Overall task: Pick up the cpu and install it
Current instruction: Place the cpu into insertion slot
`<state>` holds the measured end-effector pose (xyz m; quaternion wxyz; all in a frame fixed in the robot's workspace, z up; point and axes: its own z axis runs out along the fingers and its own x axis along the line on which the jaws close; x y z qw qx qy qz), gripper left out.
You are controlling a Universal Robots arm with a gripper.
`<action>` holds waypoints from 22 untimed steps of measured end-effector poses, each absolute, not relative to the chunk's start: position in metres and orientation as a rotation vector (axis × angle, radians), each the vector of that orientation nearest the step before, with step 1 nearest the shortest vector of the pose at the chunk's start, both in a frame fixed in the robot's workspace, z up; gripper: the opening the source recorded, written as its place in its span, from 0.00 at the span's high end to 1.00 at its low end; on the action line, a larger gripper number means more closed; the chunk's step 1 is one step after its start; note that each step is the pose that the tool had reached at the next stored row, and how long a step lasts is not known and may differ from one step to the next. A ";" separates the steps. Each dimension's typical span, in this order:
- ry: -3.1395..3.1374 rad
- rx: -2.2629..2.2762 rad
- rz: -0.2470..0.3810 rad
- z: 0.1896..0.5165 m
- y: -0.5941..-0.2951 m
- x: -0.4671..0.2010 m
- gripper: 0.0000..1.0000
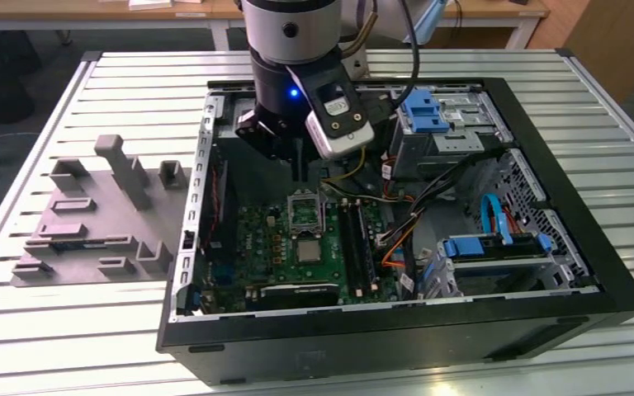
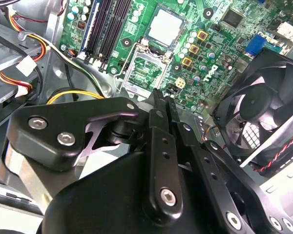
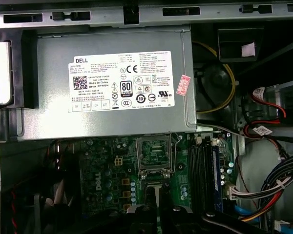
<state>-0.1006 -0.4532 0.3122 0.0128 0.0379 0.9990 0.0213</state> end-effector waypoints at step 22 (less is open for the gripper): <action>3.113 0.118 0.065 0.304 -0.455 -0.101 0.63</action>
